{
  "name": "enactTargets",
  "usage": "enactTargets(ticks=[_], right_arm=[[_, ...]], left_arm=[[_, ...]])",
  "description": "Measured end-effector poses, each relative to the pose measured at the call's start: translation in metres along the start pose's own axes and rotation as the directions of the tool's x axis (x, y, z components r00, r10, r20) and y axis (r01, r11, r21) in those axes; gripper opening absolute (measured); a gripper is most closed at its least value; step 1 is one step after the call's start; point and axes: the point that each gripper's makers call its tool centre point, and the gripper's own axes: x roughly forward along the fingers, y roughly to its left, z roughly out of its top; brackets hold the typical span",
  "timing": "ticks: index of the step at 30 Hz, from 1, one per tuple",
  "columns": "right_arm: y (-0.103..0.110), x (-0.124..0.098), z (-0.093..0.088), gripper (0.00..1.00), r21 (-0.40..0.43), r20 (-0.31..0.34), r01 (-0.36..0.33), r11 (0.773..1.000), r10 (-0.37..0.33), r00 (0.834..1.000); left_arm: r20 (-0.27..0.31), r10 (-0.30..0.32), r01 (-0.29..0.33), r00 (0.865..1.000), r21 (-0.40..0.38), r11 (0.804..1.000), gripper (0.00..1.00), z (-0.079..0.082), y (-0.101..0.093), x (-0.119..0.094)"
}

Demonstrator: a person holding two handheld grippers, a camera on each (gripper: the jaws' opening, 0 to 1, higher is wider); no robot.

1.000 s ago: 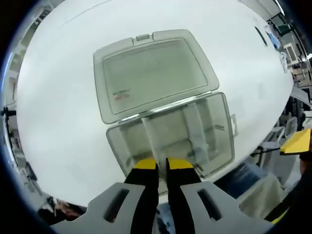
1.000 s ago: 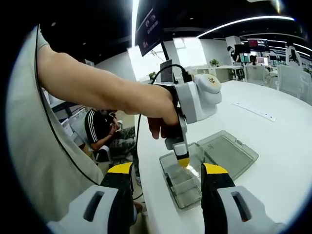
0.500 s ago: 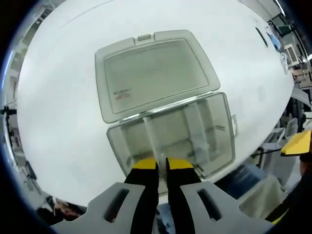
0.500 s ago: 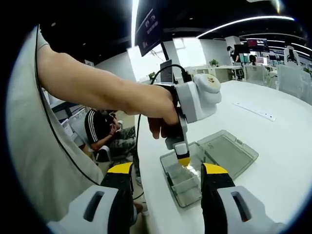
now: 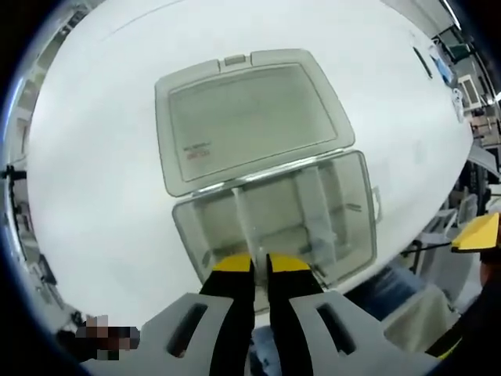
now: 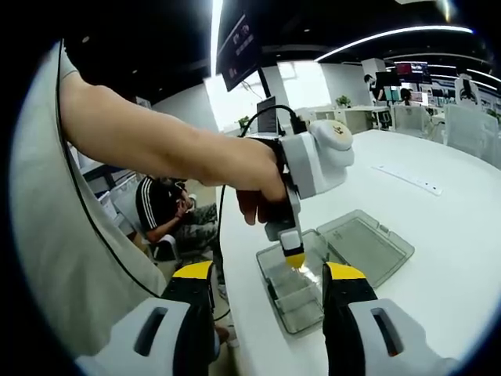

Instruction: Insert the divider into the dual guide fixture by aligning both edges with the guide slots and pushing it downward to the bottom, including one-sided entry, uneven engagement, binding, and posture correction.

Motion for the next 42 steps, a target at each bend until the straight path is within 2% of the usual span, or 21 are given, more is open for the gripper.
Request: enactTargets(ticks=[2, 3, 5, 16, 42], right_arm=[[-0.0007, -0.0001, -0.0005, 0.52, 0.001, 0.0, 0.001, 1.0, -0.001, 1.0], [-0.0012, -0.0002, -0.0009, 0.52, 0.001, -0.001, 0.002, 1.0, -0.002, 1.0], [-0.0015, -0.0005, -0.0008, 0.52, 0.004, 0.001, 0.002, 1.0, -0.002, 1.0], [-0.0007, 0.0007, -0.0017, 0.52, 0.004, 0.0, 0.0, 1.0, 0.0, 1.0], [0.0009, 0.0002, -0.0024, 0.51, 0.009, 0.002, 0.0, 1.0, 0.0, 1.0]], left_arm=[[0.007, -0.026, 0.026, 1.0, -0.026, 0.999, 0.02, 0.0018, -0.0052, -0.0005], [-0.014, -0.004, 0.004, 1.0, 0.022, 1.0, 0.02, -0.001, -0.0021, -0.0009], [-0.003, 0.012, -0.012, 1.0, 0.024, 1.0, 0.02, -0.001, -0.0021, 0.0005], [-0.005, -0.004, 0.004, 1.0, 0.015, 1.0, 0.02, -0.003, -0.0013, -0.0024], [0.011, 0.007, -0.008, 1.0, 0.037, 0.999, 0.02, -0.0017, 0.0001, 0.0028]])
